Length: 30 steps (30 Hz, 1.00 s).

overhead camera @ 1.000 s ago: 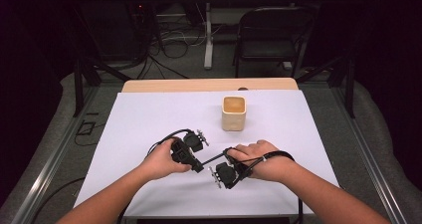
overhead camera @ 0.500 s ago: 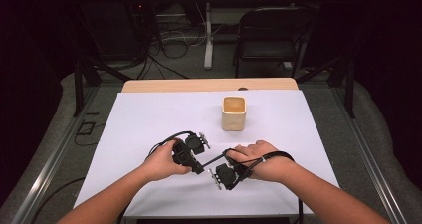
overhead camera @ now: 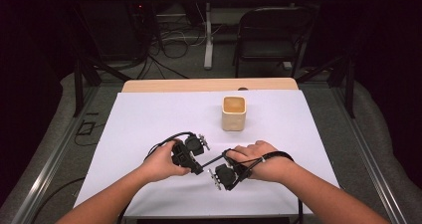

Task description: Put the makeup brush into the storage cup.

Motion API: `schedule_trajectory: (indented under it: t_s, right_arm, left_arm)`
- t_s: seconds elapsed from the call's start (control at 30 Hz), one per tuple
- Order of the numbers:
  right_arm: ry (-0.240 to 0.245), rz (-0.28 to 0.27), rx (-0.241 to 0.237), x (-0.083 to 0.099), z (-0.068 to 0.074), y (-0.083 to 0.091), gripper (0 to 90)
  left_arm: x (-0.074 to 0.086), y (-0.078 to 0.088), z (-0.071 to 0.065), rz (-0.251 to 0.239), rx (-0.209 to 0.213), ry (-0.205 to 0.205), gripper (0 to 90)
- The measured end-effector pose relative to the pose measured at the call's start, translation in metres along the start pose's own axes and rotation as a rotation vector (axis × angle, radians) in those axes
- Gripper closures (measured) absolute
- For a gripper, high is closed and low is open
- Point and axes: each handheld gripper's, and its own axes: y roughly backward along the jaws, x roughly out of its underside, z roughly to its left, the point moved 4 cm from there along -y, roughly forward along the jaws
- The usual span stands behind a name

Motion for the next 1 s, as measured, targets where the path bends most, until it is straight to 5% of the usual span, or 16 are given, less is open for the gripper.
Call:
schedule_trajectory:
  t_s: [1.0]
  right_arm:
    - [-0.024,0.004,0.019,0.0032,-0.0034,0.0,76.9]
  left_arm:
    - [0.0006,0.0042,0.0002,-0.047,-0.016,0.0,85.5]
